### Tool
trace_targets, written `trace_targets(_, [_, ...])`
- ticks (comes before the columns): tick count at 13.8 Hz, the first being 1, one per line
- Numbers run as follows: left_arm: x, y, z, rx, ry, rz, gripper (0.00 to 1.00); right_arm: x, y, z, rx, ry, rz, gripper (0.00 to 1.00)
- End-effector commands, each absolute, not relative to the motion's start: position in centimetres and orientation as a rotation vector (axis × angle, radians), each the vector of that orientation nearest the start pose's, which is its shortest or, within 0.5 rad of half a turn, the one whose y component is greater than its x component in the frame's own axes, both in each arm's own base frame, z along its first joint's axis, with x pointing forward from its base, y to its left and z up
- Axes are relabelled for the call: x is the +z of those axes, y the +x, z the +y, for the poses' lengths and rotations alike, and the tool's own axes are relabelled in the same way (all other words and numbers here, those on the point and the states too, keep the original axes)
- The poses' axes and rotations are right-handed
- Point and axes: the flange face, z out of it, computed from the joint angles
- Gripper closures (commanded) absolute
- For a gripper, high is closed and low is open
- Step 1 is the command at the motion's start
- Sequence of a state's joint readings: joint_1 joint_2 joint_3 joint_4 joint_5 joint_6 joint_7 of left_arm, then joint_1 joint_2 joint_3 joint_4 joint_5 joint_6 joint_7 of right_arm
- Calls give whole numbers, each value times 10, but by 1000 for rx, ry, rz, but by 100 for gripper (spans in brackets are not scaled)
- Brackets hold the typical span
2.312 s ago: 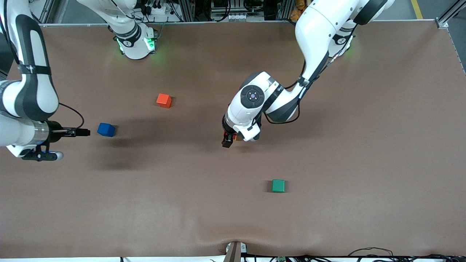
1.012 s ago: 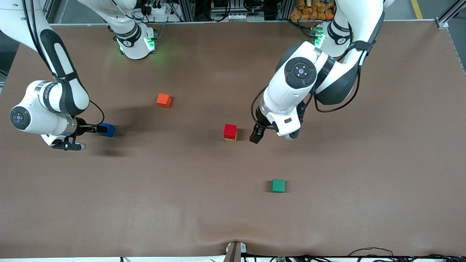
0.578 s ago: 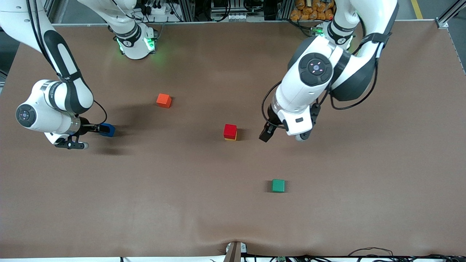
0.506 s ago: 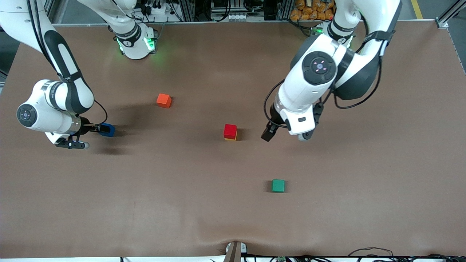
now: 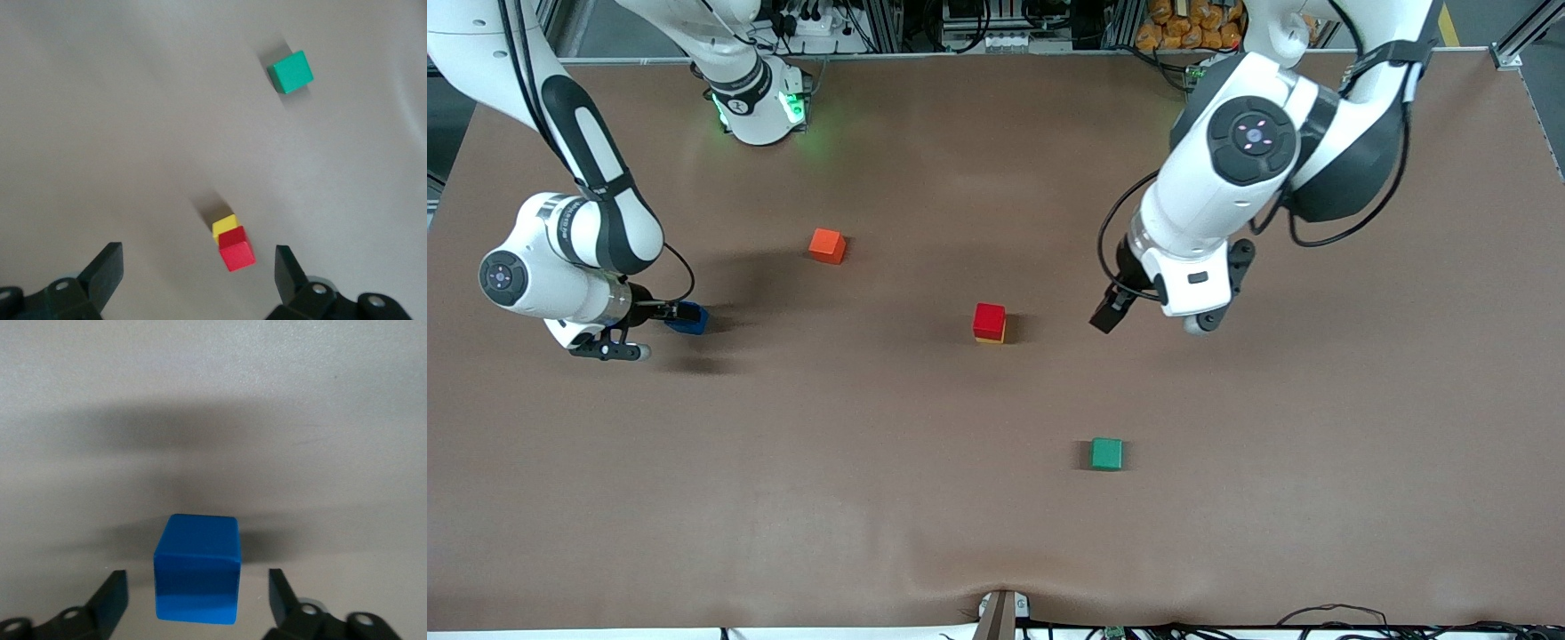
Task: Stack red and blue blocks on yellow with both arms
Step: 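Open the left gripper and withdraw it while the right gripper grasps the blue cube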
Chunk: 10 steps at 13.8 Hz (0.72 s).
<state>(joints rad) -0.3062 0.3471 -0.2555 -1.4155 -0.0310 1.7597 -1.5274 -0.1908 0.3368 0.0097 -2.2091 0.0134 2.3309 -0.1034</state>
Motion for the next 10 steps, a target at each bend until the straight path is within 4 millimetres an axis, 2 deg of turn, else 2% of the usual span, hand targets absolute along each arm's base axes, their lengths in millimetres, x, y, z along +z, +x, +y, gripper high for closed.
trace_targets(1, [523,567,-313,132,-2824,-1417,0,217,511,-92,302,-3078,152,25])
trace_targets(3, [534,561,-306,114,-2845,-1318,0,214,508,-92,290,-3081,153,31])
trace_targets(5, [549,559,-293,72,-2898,-1170,0,213,508,-92,286,-3082,153,32])
trace_targets(6, [555,561,-282,68,-2925,-1098,0,213,507,-92,290,-3081,153,39])
trace_targets(9, [593,560,-240,10,-2971,-1027,0,214,508,-90,304,-3079,148,94])
trace_targets(10, [604,557,-228,-3,-2994,-963,0,214,508,-90,311,-3077,148,100])
